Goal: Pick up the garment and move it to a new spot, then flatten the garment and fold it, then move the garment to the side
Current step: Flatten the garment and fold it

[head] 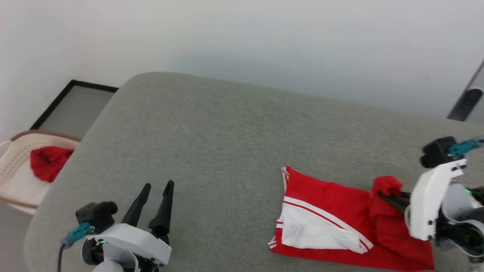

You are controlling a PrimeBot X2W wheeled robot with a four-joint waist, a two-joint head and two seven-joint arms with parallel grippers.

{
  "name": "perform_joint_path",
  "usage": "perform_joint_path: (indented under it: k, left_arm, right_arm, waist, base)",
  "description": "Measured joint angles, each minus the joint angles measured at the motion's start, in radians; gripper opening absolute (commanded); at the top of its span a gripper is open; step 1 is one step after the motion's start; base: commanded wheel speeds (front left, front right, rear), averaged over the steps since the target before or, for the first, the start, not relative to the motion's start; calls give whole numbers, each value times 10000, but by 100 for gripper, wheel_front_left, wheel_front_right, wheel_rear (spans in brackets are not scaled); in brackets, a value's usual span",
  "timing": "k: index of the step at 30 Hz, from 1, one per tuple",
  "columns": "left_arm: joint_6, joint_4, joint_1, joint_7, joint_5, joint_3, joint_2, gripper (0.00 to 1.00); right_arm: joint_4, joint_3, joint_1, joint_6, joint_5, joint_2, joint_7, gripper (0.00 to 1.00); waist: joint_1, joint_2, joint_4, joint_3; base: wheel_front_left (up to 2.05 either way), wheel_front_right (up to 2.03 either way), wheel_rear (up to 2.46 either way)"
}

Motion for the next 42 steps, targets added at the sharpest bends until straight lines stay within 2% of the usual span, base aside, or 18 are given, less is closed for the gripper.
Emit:
perform_joint_path:
  k: [11,21,22,24,25,26,33,42]
  left_arm:
    - [-146,261,-238,10,-4,-257,-357,100]
    - [-316,585,-433,-36,2,-368,-589,100]
    - [-320,621,-441,-44,2,-368,-594,100]
    - [-368,709,-462,-46,0,-360,-606,100]
    - [-397,780,-465,-59,-4,-355,-610,100]
    - [-397,780,-465,-59,-4,-355,-610,100]
    - [-476,930,-449,-88,-8,-274,-479,100]
    - [-349,792,-105,-92,-6,-165,-263,100]
  right_arm:
    - [709,1074,-709,0,-165,564,-579,0]
    - [1680,1662,-1090,0,-416,658,-1051,0]
    - [1791,1712,-1113,0,-426,658,-1104,12]
    - [1996,1868,-1140,0,-430,658,-1170,47]
    - [2115,2023,-1221,0,-495,660,-1254,69]
    - [2115,2023,-1221,0,-495,660,-1254,100]
    - [2063,2491,-1517,0,-291,581,-1546,100]
    - [1101,2667,-1516,-2,-88,125,-2451,100]
  waist:
    - [0,0,1095,121]
    - [0,0,1717,264]
    - [0,0,1753,274]
    - [0,0,1791,273]
    - [0,1,1786,248]
    - [0,1,1786,248]
    - [0,1,1573,85]
    - [0,0,942,-213]
  base:
    - [0,0,0]
    - [0,0,0]
    - [0,0,0]
    - [0,0,0]
    - [0,0,0]
    - [0,0,0]
    - [0,0,0]
    - [0,0,0]
